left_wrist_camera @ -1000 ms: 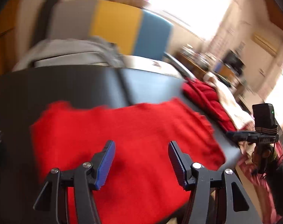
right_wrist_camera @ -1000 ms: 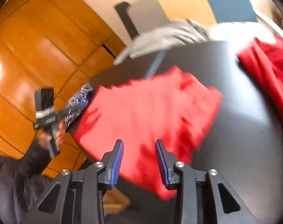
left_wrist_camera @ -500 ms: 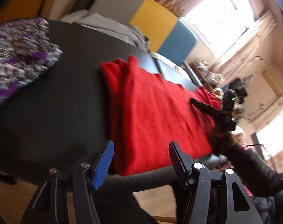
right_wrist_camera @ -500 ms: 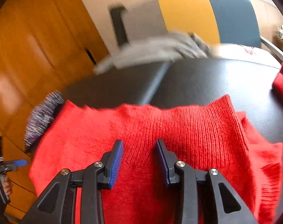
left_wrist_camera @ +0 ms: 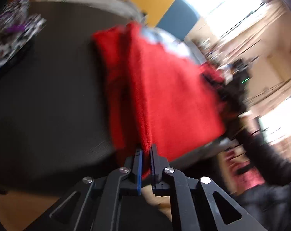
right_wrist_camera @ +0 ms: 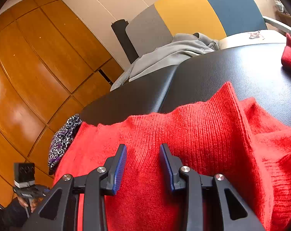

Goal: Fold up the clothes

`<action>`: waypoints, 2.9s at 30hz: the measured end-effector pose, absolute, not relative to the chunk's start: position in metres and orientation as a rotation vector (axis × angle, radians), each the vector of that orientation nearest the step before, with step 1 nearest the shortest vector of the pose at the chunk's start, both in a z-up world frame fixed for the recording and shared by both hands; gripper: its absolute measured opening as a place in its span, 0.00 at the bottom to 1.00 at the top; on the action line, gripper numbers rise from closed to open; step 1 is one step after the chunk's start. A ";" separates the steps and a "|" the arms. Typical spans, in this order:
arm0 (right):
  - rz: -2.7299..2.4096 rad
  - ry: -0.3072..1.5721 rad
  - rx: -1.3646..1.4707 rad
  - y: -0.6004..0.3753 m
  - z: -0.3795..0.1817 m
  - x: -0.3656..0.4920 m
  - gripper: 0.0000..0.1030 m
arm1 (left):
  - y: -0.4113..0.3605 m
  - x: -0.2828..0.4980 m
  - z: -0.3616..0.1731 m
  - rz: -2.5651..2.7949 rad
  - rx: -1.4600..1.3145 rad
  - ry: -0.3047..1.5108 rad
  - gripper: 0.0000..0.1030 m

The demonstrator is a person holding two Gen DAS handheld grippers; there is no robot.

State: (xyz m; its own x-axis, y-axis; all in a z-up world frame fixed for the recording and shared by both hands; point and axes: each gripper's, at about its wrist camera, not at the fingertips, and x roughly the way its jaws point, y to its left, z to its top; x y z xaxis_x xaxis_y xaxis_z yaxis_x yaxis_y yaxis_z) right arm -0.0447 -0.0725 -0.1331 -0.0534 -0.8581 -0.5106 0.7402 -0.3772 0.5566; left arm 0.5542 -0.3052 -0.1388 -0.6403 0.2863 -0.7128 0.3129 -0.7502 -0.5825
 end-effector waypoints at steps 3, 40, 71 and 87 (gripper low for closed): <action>-1.689 -0.176 0.964 -0.072 -0.133 -0.045 0.35 | -0.312 0.569 -0.140 -2.566 1.254 1.181 0.06; -1.649 -0.227 0.965 -0.073 -0.134 -0.053 0.35 | -0.365 0.458 -0.105 -2.439 1.063 1.006 0.11; -1.988 0.387 0.956 -0.143 -0.128 -0.062 0.01 | -0.386 0.428 -0.124 -2.348 1.002 0.833 0.08; -1.970 0.266 0.953 -0.131 -0.125 -0.066 0.04 | -0.394 0.511 -0.118 -2.321 0.873 1.353 0.78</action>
State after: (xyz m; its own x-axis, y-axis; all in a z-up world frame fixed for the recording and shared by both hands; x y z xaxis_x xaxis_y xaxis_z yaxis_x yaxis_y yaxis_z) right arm -0.0658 -0.1307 -0.1248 -0.2947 -0.6372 -0.7121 0.8033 -0.5688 0.1765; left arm 0.5112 -0.3941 -0.1176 -0.7642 0.0327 -0.6442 0.5446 -0.5026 -0.6714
